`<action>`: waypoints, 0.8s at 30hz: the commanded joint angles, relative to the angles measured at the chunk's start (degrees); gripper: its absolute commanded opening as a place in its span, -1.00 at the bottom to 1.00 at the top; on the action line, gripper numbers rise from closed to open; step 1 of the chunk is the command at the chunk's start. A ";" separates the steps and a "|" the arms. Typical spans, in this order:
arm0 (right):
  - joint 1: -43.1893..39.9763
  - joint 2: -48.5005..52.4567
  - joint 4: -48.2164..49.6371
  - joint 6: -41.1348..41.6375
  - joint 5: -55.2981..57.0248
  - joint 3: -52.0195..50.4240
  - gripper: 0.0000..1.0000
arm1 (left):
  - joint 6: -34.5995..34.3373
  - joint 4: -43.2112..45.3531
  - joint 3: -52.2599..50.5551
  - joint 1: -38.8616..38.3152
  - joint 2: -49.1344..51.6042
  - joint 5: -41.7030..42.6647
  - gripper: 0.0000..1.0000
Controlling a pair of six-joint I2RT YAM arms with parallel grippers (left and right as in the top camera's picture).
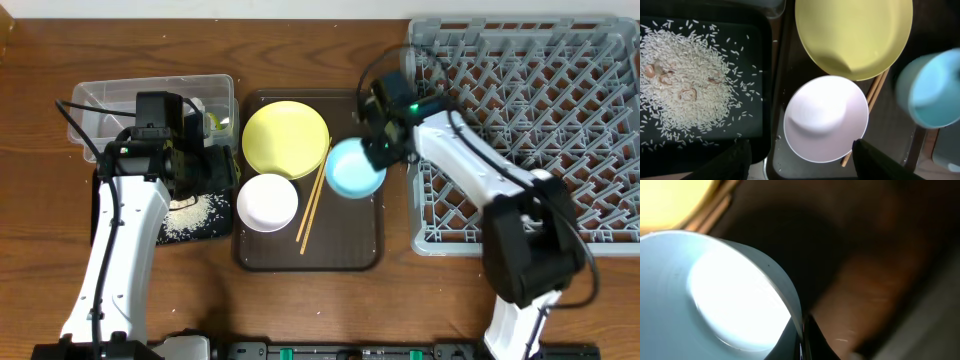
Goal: Sort waste into correct bins and load items into the dishwasher rack
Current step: 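Carry the light-blue bowl to the rack's far edge and release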
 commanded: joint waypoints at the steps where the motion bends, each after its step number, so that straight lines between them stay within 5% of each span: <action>1: -1.55 -7.63 3.15 0.94 11.13 4.15 -0.98 | 0.52 -0.20 0.28 0.24 -0.37 -0.79 0.36; 8: -4.87 -11.82 21.86 -3.39 29.83 4.15 -0.98 | 0.52 0.00 0.28 0.24 -0.37 -0.79 0.36; 24: -15.47 0.04 49.57 -25.35 41.42 4.13 -0.98 | 0.52 0.04 0.28 0.24 -0.37 -0.79 0.36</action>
